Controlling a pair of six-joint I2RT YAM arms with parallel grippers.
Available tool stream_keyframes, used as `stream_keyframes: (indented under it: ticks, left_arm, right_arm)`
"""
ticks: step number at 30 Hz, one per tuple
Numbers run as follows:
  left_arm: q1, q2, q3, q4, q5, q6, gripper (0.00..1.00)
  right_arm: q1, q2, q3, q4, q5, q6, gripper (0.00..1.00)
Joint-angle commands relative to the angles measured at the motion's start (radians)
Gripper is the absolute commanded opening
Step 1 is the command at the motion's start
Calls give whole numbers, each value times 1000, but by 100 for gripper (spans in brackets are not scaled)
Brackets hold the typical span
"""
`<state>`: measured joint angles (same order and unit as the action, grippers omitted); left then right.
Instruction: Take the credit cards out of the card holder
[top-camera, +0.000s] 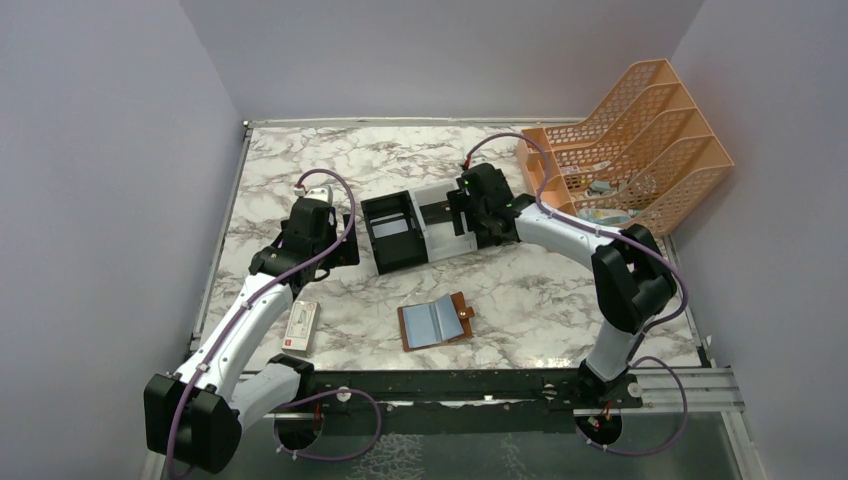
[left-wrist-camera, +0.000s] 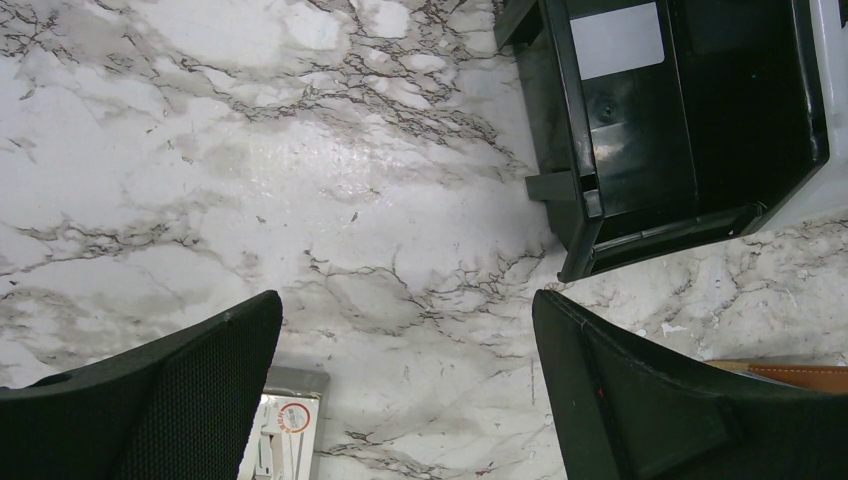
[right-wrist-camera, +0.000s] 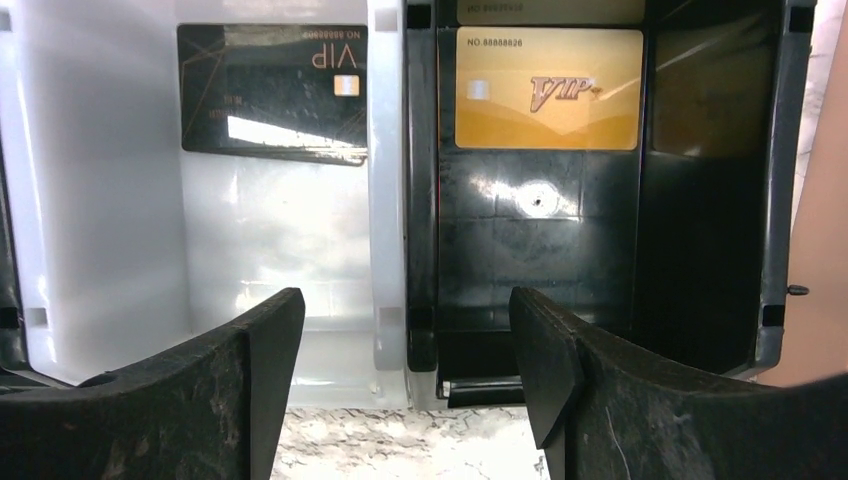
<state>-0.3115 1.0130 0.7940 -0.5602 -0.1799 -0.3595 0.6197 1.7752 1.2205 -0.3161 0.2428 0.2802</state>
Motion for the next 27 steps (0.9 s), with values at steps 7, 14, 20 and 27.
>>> stream_keyframes:
  ticks: [7, 14, 20, 27]
  left_arm:
    - [4, 7, -13, 15, 19, 10, 99]
    - [4, 9, -13, 15, 23, 11, 99]
    - [3, 5, -12, 15, 28, 9, 99]
    - [3, -9, -13, 15, 38, 8, 99]
  right_arm:
    - [-1, -33, -90, -30, 20, -24, 74]
    - [0, -76, -142, -43, 18, -4, 74]
    - [-1, -158, -203, -28, 6, 23, 74]
    - [-1, -254, -182, -26, -32, -9, 74]
